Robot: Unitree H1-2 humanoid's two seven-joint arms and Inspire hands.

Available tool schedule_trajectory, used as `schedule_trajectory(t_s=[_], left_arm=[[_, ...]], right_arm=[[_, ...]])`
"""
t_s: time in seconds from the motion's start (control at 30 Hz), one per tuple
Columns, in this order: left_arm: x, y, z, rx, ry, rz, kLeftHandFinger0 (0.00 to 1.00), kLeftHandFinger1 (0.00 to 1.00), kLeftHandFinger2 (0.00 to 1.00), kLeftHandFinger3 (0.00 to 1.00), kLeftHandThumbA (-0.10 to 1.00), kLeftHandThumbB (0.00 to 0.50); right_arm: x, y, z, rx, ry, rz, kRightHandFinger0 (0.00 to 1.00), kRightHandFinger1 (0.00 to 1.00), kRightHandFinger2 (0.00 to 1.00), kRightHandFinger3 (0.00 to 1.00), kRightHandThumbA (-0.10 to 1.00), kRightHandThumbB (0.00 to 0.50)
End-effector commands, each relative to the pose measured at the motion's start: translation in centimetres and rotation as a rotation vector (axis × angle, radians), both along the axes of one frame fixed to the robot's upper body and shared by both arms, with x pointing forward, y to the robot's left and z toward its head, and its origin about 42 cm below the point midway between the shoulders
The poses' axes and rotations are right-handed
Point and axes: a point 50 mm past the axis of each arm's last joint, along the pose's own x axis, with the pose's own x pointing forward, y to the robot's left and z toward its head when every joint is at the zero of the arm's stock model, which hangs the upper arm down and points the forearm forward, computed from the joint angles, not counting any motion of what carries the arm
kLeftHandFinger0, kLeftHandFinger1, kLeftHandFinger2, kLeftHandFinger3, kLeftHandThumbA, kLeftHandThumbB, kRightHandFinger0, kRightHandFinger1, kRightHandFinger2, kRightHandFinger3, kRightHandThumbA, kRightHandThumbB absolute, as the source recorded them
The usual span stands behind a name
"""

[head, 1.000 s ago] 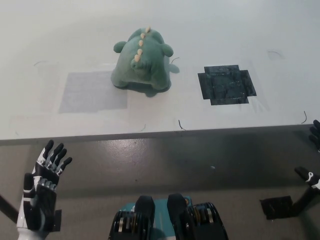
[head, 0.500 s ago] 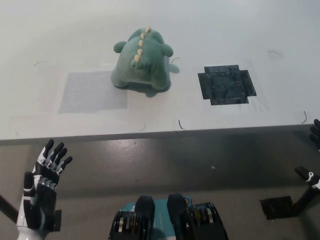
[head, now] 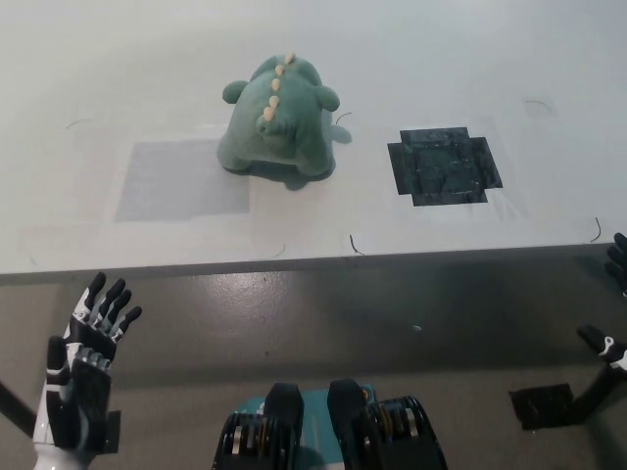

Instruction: Use both hands to pick up a dinasour on the right side and move it to the left side

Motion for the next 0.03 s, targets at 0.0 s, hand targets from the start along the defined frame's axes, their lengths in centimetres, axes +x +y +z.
schedule_trajectory(t_s=[0.0], left_arm=[[0.30,0.15,1.20,0.016,-0.050,0.004,1.00,1.00,1.00,1.00,1.00,0.435]], right_arm=[[0.49,-0.06,1.54,0.004,-0.078,-0.014,1.00,1.00,1.00,1.00,1.00,0.248]])
